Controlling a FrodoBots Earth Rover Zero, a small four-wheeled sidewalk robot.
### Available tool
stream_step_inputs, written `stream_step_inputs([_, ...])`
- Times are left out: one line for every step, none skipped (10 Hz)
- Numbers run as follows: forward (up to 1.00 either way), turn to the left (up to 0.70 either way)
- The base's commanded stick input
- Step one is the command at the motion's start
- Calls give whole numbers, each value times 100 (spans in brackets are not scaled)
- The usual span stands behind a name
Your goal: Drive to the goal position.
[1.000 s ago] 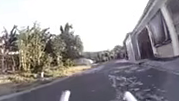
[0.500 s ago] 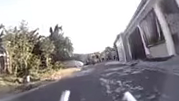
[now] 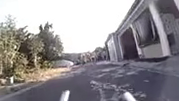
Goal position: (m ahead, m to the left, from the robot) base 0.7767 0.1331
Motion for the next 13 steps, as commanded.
stream_step_inputs([85, 0])
stream_step_inputs([85, 0])
stream_step_inputs([85, 0])
stream_step_inputs([85, 0])
stream_step_inputs([85, 0])
stream_step_inputs([85, 0])
stream_step_inputs([85, 0])
stream_step_inputs([85, 0])
stream_step_inputs([85, 0])
stream_step_inputs([85, 0])
stream_step_inputs([85, 0])
stream_step_inputs([85, 0])
stream_step_inputs([85, 0])
